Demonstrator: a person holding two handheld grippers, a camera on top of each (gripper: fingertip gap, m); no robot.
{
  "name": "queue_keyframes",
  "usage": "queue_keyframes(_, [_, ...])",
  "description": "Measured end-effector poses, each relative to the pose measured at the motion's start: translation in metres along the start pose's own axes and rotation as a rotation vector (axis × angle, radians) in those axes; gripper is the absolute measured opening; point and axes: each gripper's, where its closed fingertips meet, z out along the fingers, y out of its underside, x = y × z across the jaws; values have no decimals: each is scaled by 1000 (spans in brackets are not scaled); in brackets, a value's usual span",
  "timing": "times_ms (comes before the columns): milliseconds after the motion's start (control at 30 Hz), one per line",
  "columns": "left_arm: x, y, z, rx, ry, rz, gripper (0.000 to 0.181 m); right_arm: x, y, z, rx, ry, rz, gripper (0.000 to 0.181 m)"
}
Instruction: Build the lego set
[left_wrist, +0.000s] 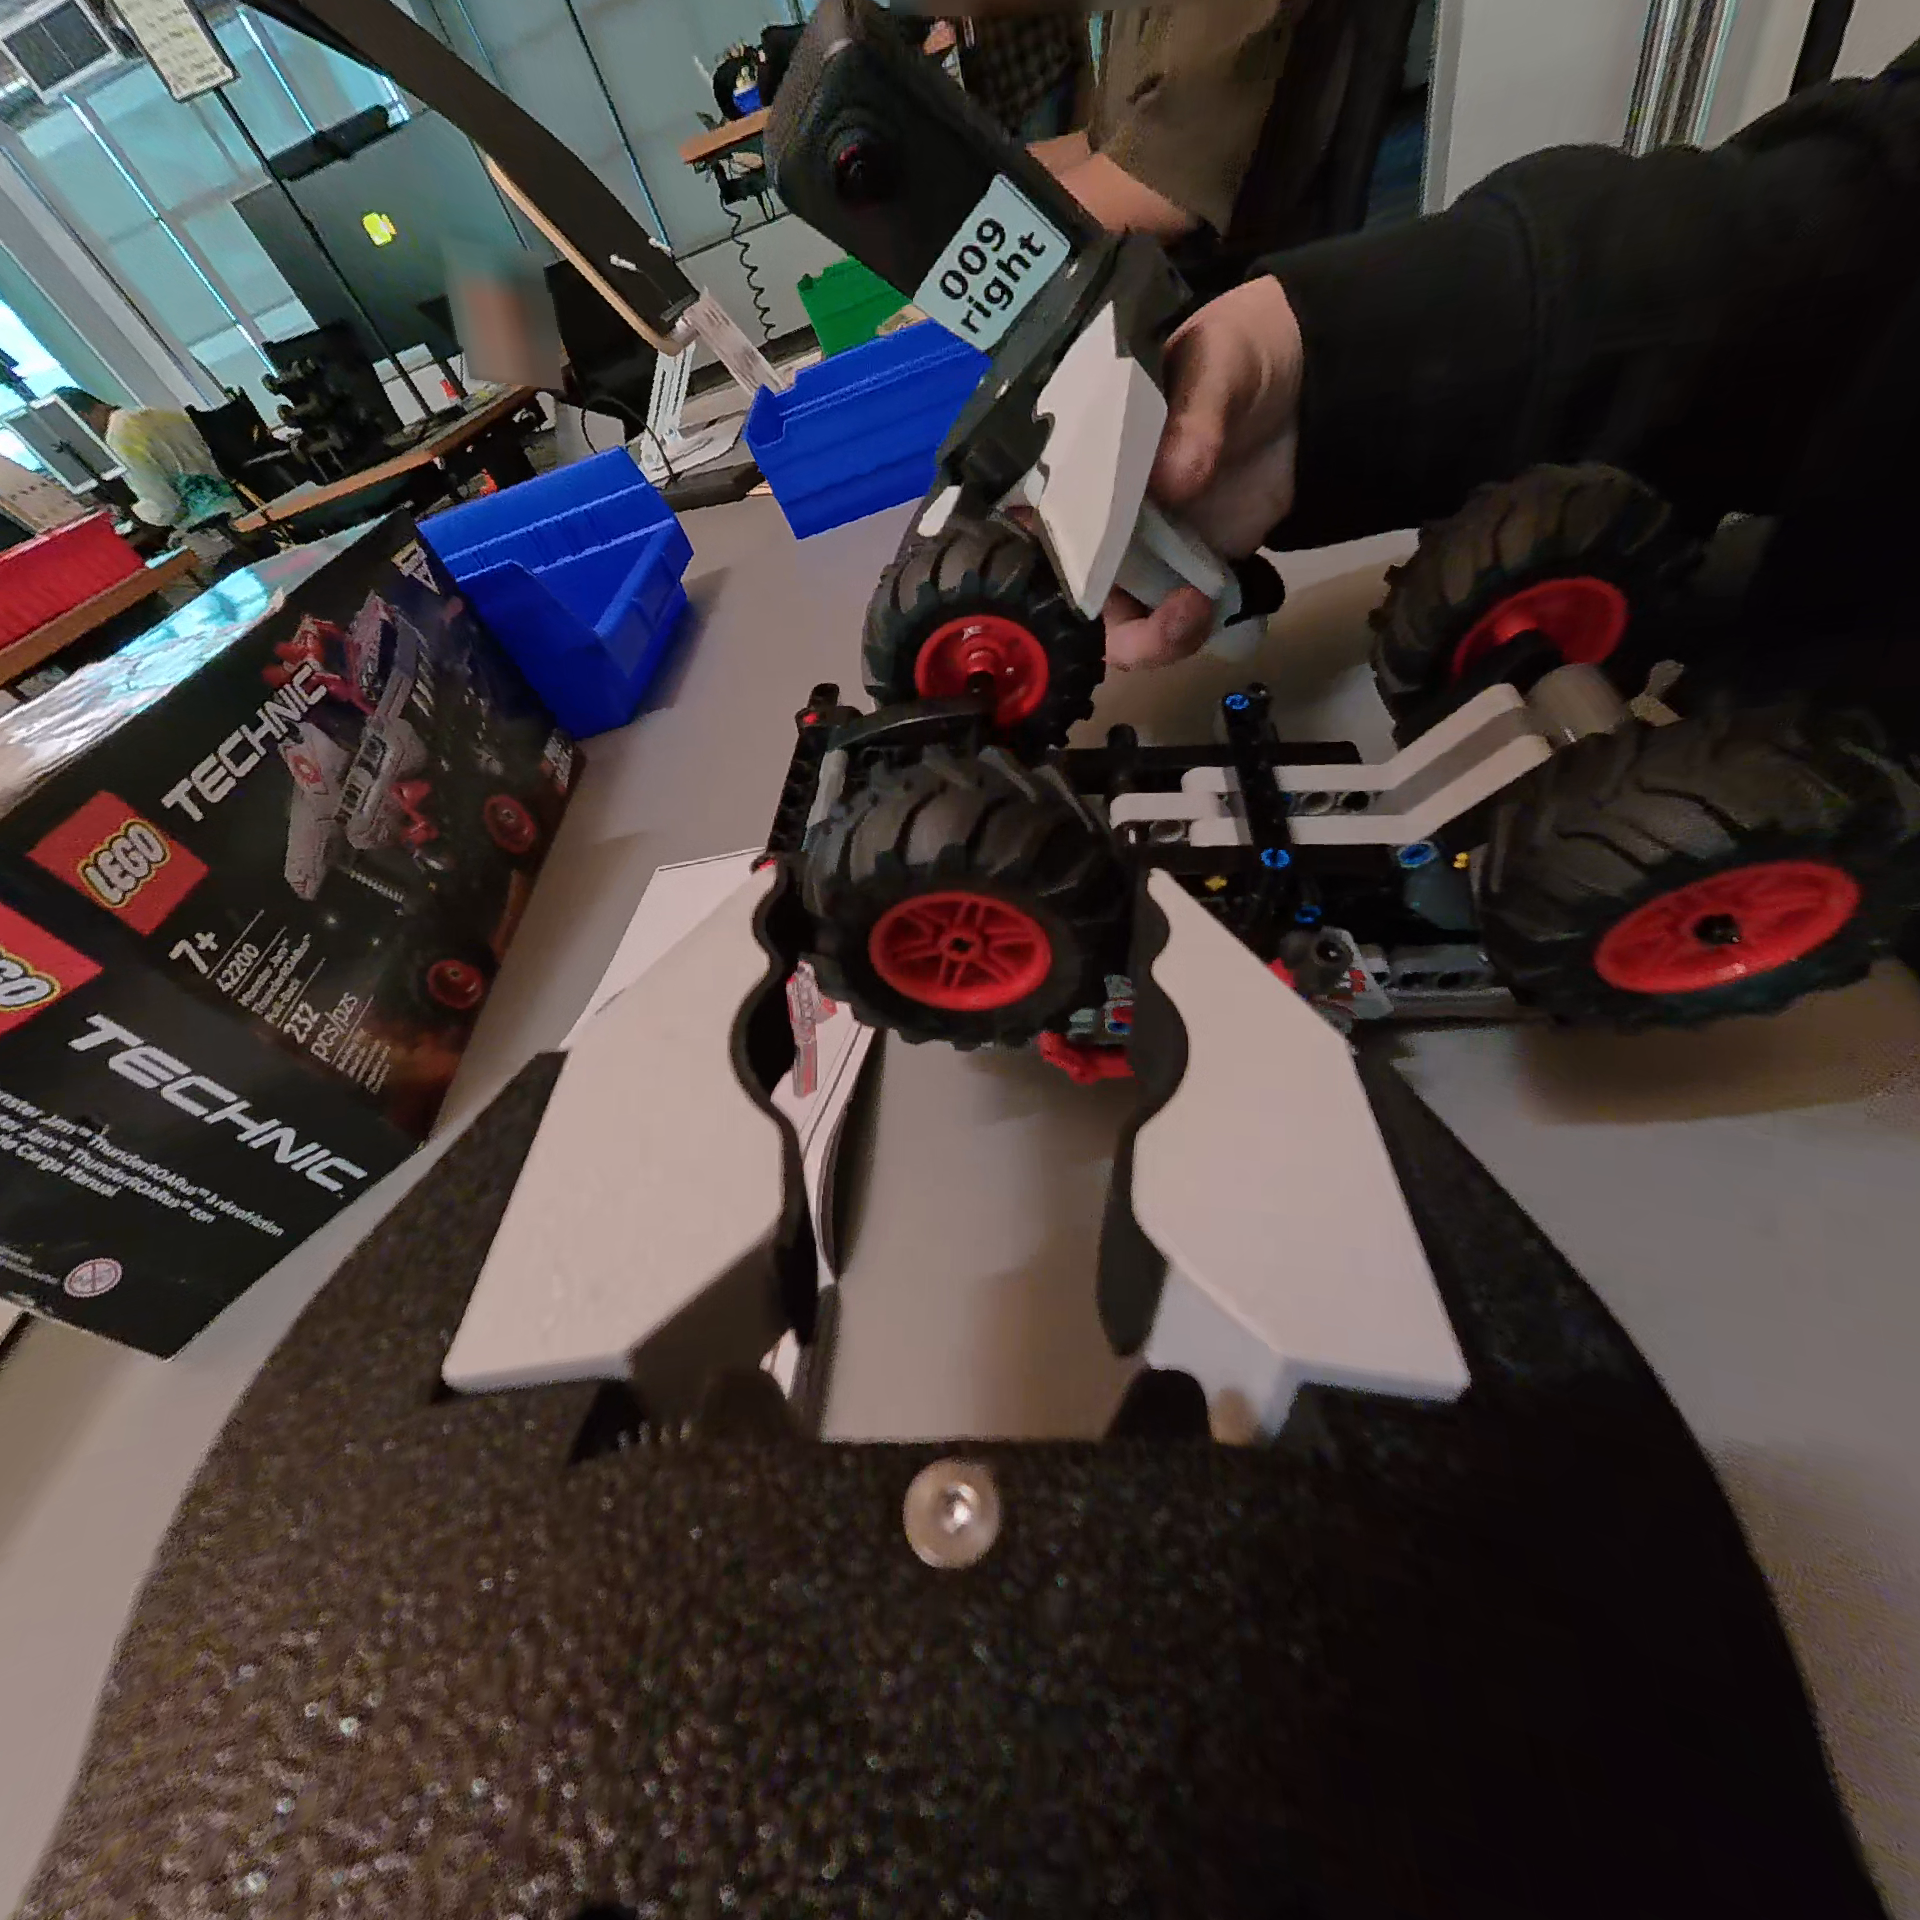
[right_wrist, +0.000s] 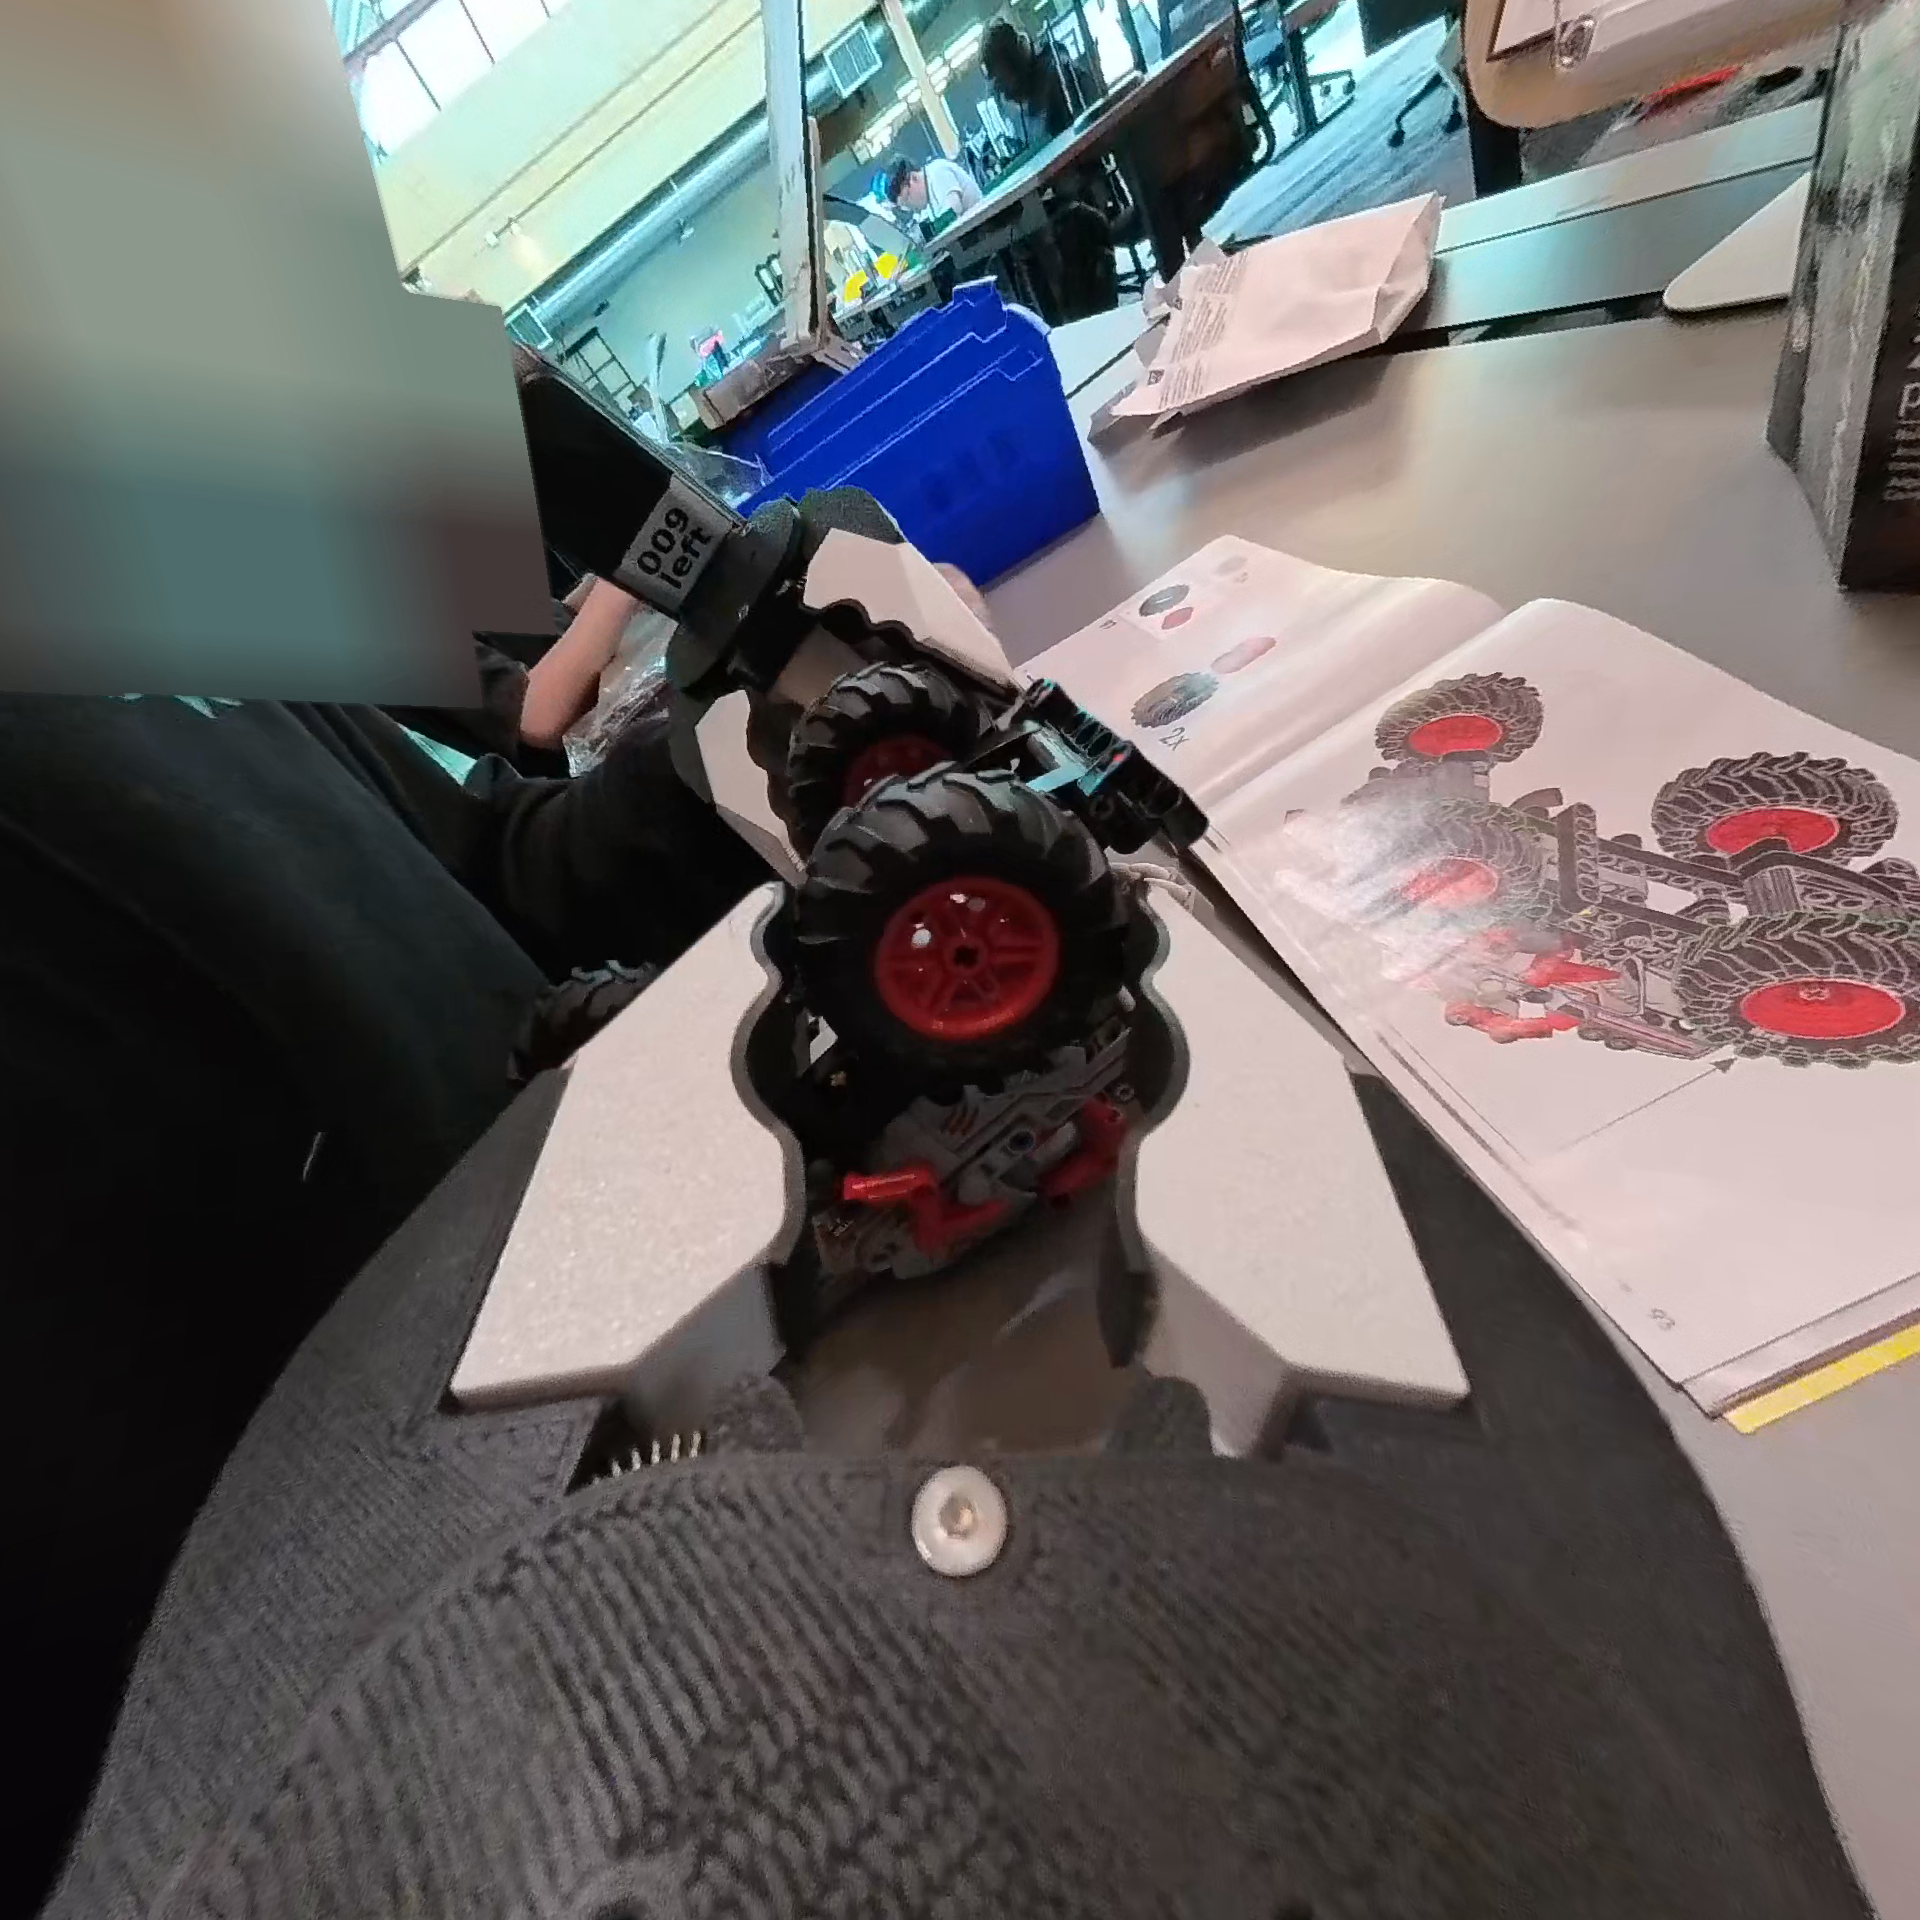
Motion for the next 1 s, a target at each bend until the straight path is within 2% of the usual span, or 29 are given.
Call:
queue_keyframes(133, [0,-9,4,38,-11,5,60,0,0,-1,26,-15,23,63])
queue_keyframes(333, [-1,-5,6,-15,-8,42,61,1,0,-1,25,-22,44,63])
queue_keyframes(500, [-1,-3,6,-33,-24,91,62,1,3,2,-10,1,-31,64])
queue_keyframes(733, [0,-2,9,-16,-21,92,63,1,3,1,-24,1,-27,64])
queue_keyframes(867, [-3,0,10,-31,-19,68,62,0,-4,3,32,7,-35,75])
queue_keyframes(900, [-3,0,10,-31,-23,73,62,4,-3,2,23,37,-63,64])
queue_keyframes(1000, [-3,-2,10,-38,-33,81,62,3,-1,0,-8,48,-167,64])
